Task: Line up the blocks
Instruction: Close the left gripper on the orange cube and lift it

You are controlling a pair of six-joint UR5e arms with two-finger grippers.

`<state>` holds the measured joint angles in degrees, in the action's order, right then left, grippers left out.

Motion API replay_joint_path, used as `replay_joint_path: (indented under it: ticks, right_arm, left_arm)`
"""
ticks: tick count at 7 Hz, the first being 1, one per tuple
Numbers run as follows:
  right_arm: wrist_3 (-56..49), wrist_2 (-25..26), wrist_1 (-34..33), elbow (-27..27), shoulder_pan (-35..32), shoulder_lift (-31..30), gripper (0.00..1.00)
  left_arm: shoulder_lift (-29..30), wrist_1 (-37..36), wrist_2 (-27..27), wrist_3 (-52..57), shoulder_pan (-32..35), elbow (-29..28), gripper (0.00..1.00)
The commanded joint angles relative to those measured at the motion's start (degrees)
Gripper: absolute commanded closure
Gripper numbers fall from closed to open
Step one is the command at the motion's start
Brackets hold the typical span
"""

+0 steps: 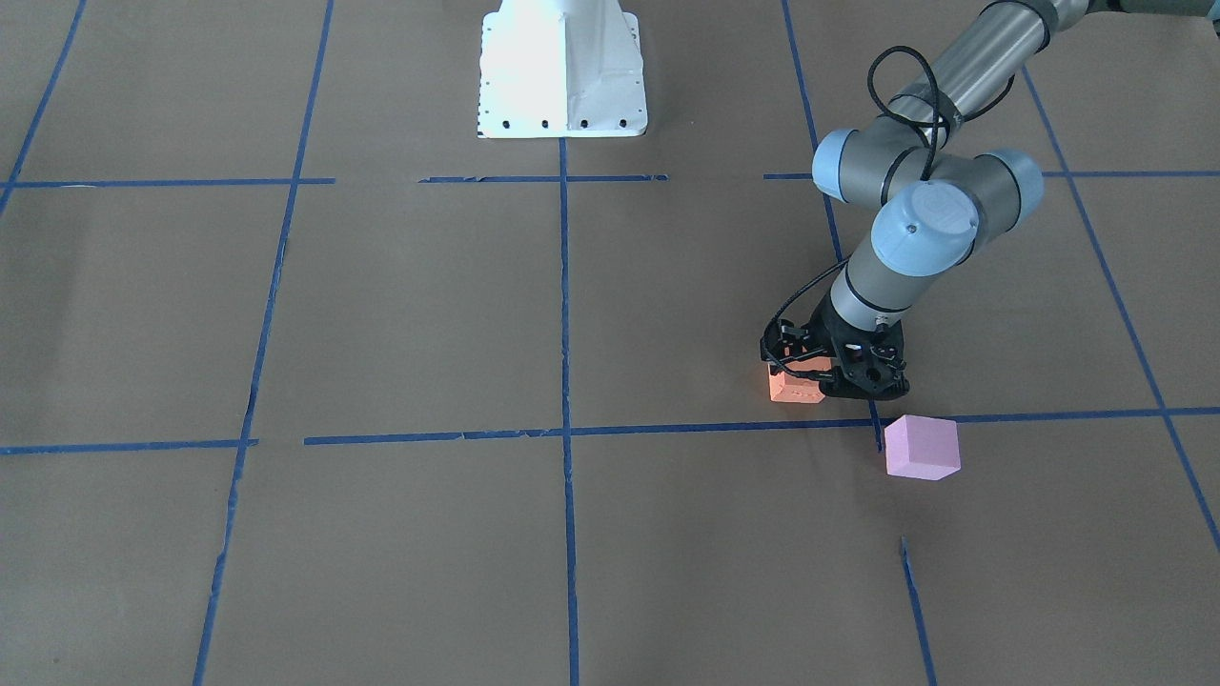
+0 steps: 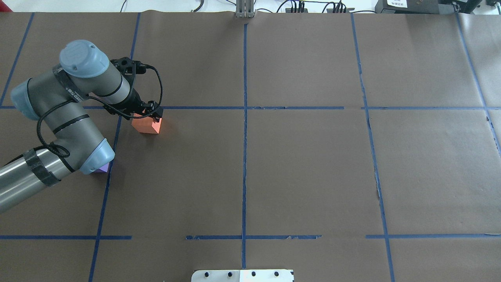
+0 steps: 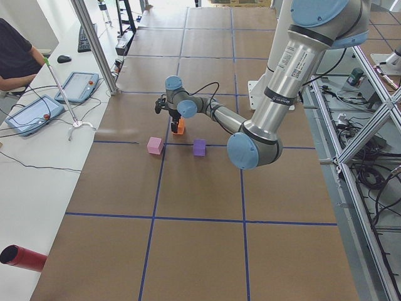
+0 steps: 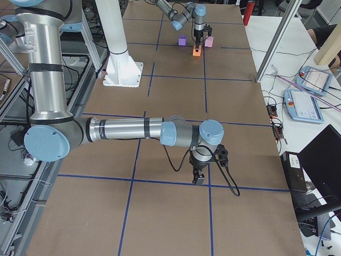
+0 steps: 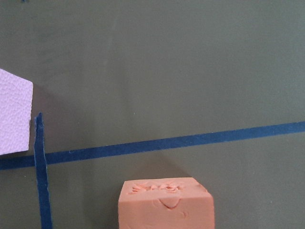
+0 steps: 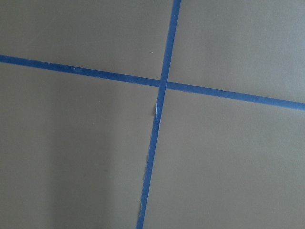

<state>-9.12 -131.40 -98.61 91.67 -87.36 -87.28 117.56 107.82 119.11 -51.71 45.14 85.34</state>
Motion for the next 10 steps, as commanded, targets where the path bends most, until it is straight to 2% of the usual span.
replay_joint_path:
  ticks: [1,3,4,6,10]
  right_arm:
    - [0.0,0.0,0.0,0.0,0.0,0.0,0.0]
    - [0.0,0.0,0.0,0.0,0.0,0.0,0.0]
    - [0.0,0.0,0.0,0.0,0.0,0.0,0.0]
    - [0.1,0.0,0.0,0.0,0.0,0.0,0.0]
    - [0.1,0.0,0.0,0.0,0.0,0.0,0.0]
  left_arm:
    - [0.5,0.1,0.1,-1.6,-0.1,-0.1,0.38]
    - [0.5,0.1,0.1,-1.2,0.0,0.1,0.94]
    - [0.4,0.0,0.2,-1.1,0.0,0.3,1.0]
    - [-0.3,-2.2,0.5,-1.0,2.1,6.2,1.0]
    - [0.0,-15.7,0.6,3.0,6.1,14.7,1.0]
